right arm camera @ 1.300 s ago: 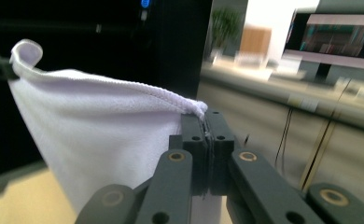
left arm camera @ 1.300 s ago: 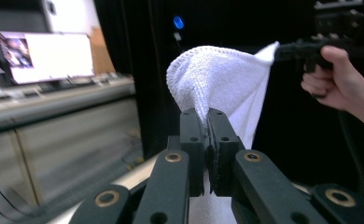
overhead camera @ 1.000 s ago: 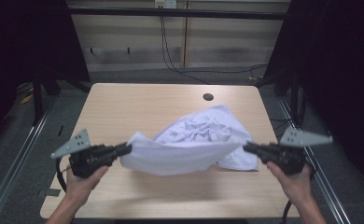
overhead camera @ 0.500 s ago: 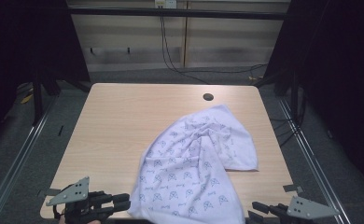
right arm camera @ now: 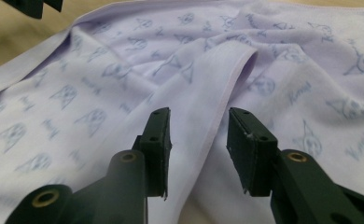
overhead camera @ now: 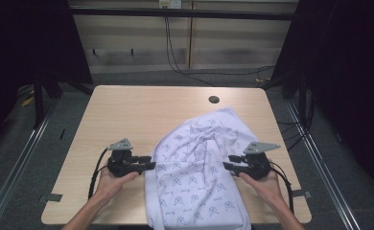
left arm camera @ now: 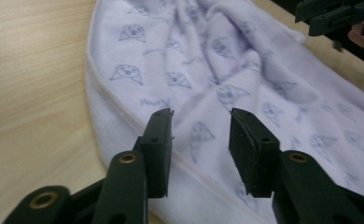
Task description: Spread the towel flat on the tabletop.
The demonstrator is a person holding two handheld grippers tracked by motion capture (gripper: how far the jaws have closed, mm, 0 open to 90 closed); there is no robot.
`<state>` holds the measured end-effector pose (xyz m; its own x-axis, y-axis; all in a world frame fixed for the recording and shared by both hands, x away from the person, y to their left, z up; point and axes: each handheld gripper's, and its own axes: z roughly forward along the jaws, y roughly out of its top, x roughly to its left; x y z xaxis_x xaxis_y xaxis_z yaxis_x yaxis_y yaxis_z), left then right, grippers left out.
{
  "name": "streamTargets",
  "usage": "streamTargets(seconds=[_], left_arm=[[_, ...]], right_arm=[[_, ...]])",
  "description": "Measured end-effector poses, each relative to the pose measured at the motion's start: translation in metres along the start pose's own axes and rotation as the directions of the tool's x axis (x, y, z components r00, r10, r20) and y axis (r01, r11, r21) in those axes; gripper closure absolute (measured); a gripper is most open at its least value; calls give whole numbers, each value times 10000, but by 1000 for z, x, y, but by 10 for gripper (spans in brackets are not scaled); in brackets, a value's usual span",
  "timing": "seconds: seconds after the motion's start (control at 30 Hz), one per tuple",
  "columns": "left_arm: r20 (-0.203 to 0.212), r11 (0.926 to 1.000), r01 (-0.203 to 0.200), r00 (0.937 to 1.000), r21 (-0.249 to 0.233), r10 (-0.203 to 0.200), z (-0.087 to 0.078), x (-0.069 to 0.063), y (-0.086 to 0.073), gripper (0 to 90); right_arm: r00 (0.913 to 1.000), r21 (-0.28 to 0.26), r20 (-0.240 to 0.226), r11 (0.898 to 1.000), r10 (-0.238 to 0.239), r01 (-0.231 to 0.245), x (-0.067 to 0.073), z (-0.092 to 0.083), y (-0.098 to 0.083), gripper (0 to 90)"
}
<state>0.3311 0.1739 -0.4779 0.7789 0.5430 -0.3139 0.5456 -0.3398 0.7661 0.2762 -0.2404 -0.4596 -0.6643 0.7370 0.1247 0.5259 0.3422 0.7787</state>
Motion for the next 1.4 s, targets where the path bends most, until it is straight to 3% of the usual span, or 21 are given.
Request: streamTargets(seconds=[0.07, 0.13, 0.2, 0.23, 0.3, 0.37, 0.43, 0.57, 0.73, 0.83, 0.9, 0.97, 1.03, 1.13, 1.17, 1.27, 1.37, 1.4], left_arm=[[-563, 9999, 44, 9984, 145, -36, 9, 3, 1, 547], [-668, 9994, 229, 9975, 264, -211, 16, 9, 0, 526], [-990, 9976, 310, 9948, 614, -248, 21, 12, -3, 537], [-1114, 9968, 276, 9936, 748, -192, 23, 12, -5, 580], [-1289, 9978, 97, 9917, 654, -12, 20, 12, -6, 783], [-1182, 9992, 135, 9929, 380, -90, 11, 13, -6, 850], [-859, 9985, 524, 9948, -183, -538, -1, 16, -6, 854], [-605, 9951, 696, 9954, -697, -739, -27, 19, -14, 866], [-217, 9964, 670, 9974, -521, -682, -47, 14, -32, 868], [179, 9980, 589, 9981, -245, -585, -49, 1, -38, 866], [121, 9985, 556, 9984, 8, -556, -49, -7, -42, 817], [308, 9996, 263, 9992, 97, -266, -49, -15, -43, 805], [543, 9999, 95, 9985, -93, -90, -49, -22, -41, 777], [603, 9998, -173, 9980, -119, 180, -42, -29, -33, 722], [647, 9996, -264, 9975, -70, 268, -38, -30, -31, 716], [788, 9983, -542, 9955, 207, 524, -23, -37, -25, 713], [738, 9931, -1078, 9918, 454, 1043, -7, -39, -17, 744], [666, 9934, -1053, 9925, 459, 1021, -1, -36, -13, 755]], right_arm=[[9996, 152, 252, 9997, 163, -167, -5, 16, 7, 582], [9991, 241, 251, 9992, 327, -333, -9, 28, 8, 582], [9993, 505, 195, 9982, 305, -315, -9, 37, 6, 665], [9998, 631, 97, 9979, 170, -176, -8, 39, 4, 743], [9999, 448, 167, 9990, 42, -49, -3, 35, 4, 880], [9999, 229, 170, 9997, 20, -24, -1, 26, 5, 885], [9998, -225, 107, 9996, 172, -170, 1, 8, 6, 885], [9992, -610, 312, 9979, 245, -226, 4, -28, -5, 885], [9964, -720, 500, 9953, 679, -643, 10, -76, -38, 886], [9951, -394, 486, 9957, 859, -840, 19, -93, -61, 885], [9933, -41, 640, 9954, 962, -961, 25, -97, -72, 885], [9926, 298, 602, 9937, 1058, -1077, 29, -101, -85, 882], [9923, 541, 543, 9920, 1116, -1145, 34, -108, -96, 865], [9916, 516, 494, 9912, 1196, -1221, 36, -119, -104, 753], [9902, 435, 534, 9903, 1293, -1317, 35, -121, -104, 696], [9910, 94, 552, 9924, 1218, -1225, 29, -117, -96, 640], [9959, 98, 401, 9966, 813, -817, 24, -98, -77, 622], [9969, 109, 336, 9974, 713, -717, 22, -89, -69, 628]])
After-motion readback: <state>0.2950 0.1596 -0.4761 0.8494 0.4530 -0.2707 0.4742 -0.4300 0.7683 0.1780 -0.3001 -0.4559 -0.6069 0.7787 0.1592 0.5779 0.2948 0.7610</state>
